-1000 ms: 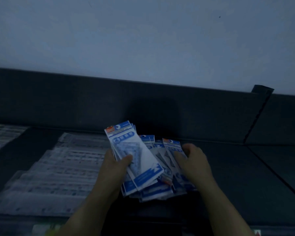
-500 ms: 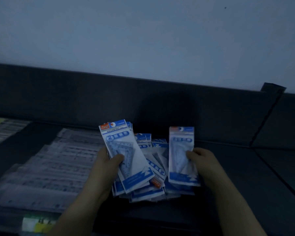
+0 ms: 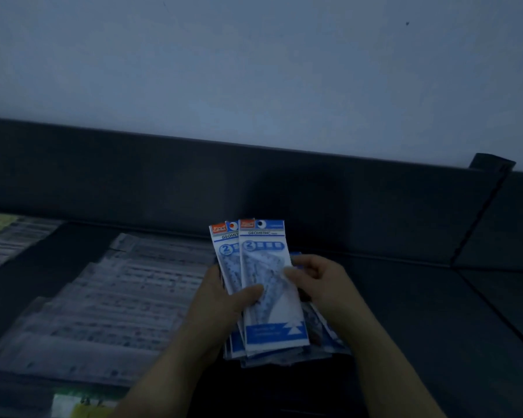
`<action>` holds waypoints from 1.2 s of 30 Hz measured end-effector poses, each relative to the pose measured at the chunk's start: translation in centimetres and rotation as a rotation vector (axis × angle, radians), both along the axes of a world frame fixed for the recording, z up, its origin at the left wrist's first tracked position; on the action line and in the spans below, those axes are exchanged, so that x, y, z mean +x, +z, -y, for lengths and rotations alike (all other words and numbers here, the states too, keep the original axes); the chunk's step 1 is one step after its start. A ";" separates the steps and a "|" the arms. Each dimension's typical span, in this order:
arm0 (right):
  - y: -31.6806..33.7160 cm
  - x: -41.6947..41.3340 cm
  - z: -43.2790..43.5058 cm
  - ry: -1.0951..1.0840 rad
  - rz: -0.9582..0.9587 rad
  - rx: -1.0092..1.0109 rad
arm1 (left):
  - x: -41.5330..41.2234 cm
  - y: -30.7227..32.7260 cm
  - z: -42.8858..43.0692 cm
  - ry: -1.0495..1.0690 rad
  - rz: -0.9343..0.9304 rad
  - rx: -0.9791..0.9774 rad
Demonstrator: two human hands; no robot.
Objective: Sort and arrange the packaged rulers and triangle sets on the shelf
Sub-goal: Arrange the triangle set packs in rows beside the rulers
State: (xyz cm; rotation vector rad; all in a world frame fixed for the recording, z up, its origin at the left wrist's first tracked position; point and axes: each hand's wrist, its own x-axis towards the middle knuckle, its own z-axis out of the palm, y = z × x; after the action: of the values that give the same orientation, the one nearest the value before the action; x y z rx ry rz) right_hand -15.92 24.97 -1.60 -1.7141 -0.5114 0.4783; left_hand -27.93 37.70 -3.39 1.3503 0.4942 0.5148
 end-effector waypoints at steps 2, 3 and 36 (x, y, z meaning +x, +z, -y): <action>-0.2 1.3 0.8 -0.151 0.215 -0.204 | -0.1 -0.4 -0.6 0.041 -0.028 0.006; -0.3 1.8 1.5 -0.193 0.270 -0.351 | -0.3 -0.7 -1.1 0.062 -0.039 -0.003; 0.5 2.1 3.9 -0.321 -0.166 0.250 | -1.1 -0.3 -1.7 0.032 -0.040 -0.029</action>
State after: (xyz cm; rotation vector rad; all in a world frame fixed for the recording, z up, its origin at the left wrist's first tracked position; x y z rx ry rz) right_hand -13.84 21.06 -1.12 -1.4662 -0.1622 0.3065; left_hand -28.99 39.40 -3.73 1.3284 0.5552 0.5058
